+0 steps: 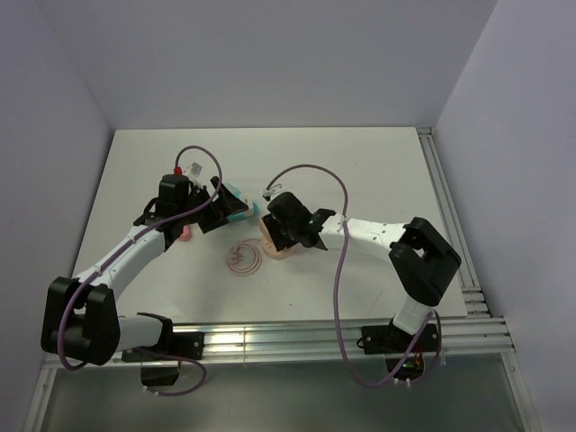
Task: Insert the plug
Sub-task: Insert the plug into the socket, then reset both arms
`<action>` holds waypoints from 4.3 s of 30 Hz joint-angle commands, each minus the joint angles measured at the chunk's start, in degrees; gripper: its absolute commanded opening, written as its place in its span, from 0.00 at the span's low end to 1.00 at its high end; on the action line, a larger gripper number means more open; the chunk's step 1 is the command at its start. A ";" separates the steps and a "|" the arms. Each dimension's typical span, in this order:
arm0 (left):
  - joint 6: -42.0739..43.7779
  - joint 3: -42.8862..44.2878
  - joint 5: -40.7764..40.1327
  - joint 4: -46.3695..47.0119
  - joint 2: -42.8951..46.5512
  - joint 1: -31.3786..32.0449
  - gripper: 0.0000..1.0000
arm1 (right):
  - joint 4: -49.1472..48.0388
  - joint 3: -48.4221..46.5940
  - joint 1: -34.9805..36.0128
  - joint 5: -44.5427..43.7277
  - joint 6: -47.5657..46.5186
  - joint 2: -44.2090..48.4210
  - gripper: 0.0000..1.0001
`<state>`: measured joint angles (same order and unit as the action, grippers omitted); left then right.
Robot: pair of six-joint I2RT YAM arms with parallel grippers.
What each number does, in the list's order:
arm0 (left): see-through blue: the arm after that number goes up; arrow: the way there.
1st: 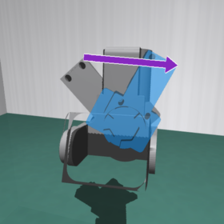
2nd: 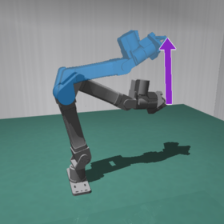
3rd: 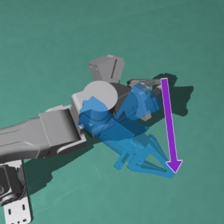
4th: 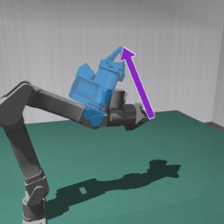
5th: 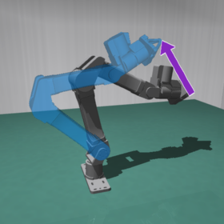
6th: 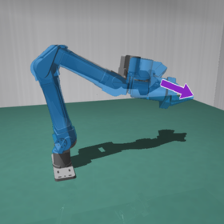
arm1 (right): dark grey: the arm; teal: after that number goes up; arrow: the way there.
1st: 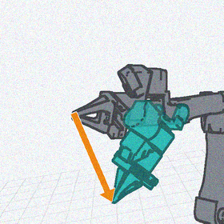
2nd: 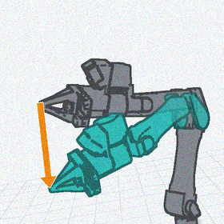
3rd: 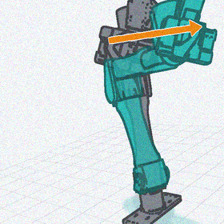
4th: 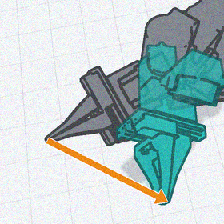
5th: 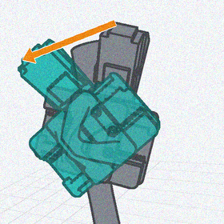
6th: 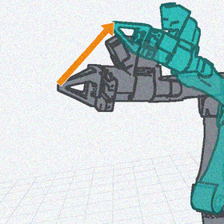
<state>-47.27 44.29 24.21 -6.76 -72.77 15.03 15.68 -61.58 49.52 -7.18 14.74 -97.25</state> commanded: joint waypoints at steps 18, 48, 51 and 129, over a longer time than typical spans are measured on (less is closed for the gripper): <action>1.21 0.62 0.76 0.61 0.88 0.53 1.00 | -5.14 13.51 6.03 -7.15 10.22 -2.50 0.00; 1.21 0.36 0.67 0.44 0.79 1.06 0.99 | 10.28 2.68 8.05 -9.25 11.09 -10.34 0.00; 1.30 0.36 0.75 0.44 0.88 1.06 0.99 | 6.65 6.20 8.14 -12.40 13.64 -8.75 0.00; 2.97 -17.56 -23.94 -0.20 39.43 0.53 0.99 | -14.37 37.05 5.33 -34.55 12.85 63.39 1.00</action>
<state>-43.16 30.76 3.22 -13.50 -38.30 15.68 4.03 -26.92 55.31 -34.76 25.85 -38.24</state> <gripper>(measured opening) 0.995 0.997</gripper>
